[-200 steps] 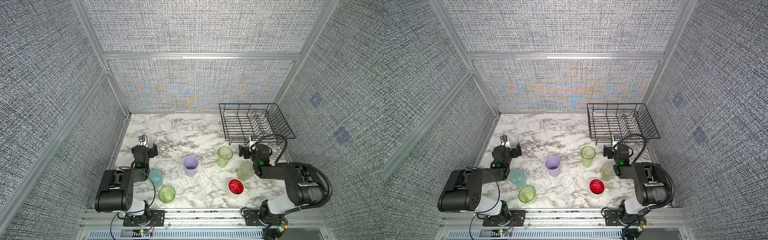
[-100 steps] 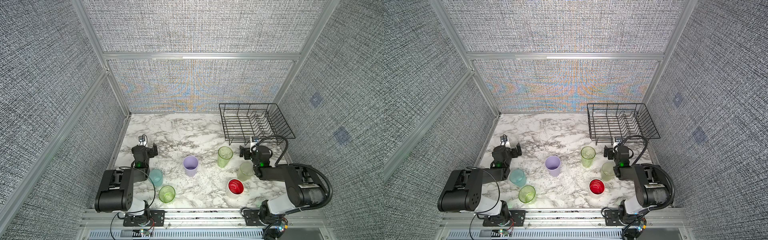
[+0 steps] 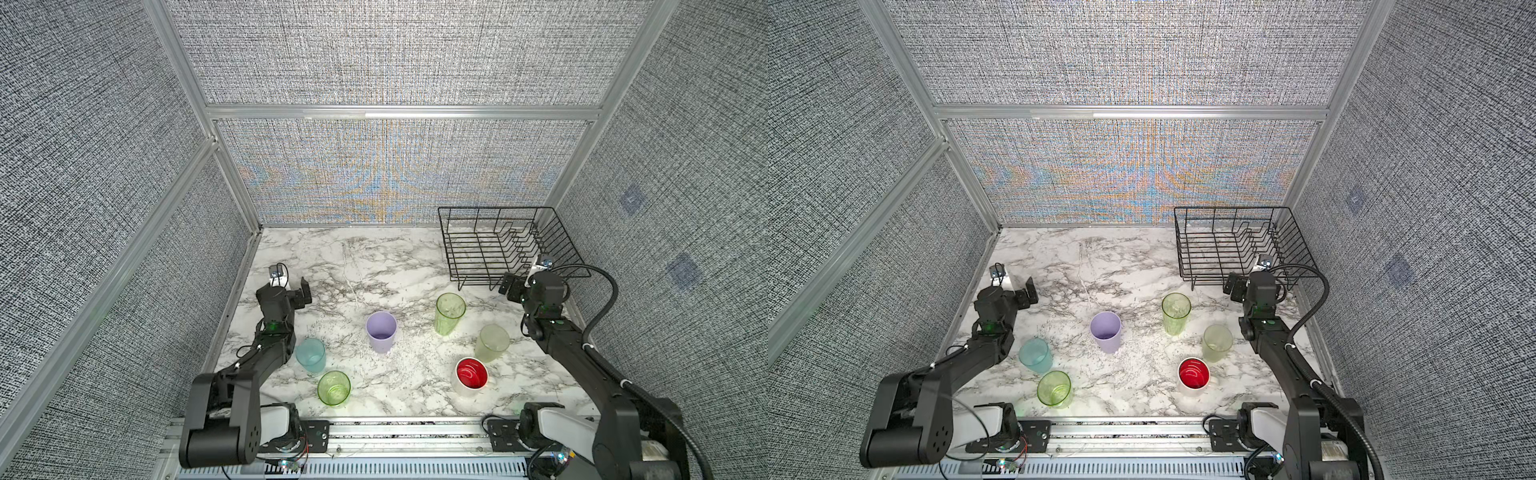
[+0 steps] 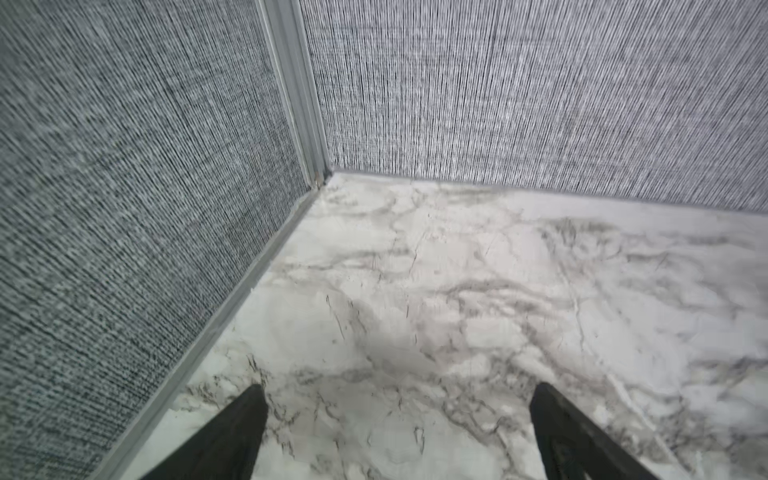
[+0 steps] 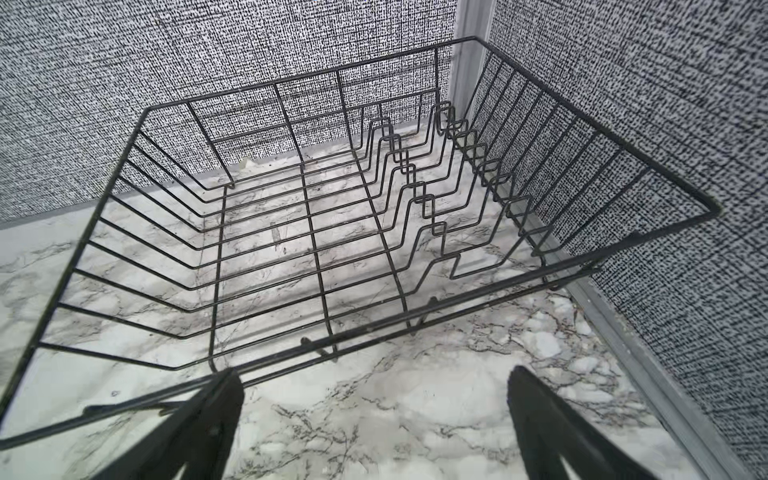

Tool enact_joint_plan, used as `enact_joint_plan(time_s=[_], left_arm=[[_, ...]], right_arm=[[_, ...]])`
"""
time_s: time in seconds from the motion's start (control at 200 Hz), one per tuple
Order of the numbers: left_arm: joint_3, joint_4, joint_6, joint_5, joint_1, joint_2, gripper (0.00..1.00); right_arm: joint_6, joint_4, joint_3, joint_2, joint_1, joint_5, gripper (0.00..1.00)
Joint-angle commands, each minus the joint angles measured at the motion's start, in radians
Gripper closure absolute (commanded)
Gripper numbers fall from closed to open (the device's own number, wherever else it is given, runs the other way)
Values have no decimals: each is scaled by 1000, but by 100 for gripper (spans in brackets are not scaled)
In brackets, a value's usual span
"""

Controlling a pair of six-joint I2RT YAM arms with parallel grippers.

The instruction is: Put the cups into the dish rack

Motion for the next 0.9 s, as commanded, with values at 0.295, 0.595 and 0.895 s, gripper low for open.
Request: enact_joint_plan(time_s=[0.295, 0.595, 0.895], left_arm=[[337, -822, -463, 32, 4, -215, 1], [453, -991, -456, 319, -2, -214, 1], [488, -1187, -251, 316, -1, -242, 1]], right_arm=[[103, -413, 422, 230, 16, -546, 3], [56, -539, 679, 487, 132, -525, 10], [25, -643, 866, 711, 200, -545, 11]])
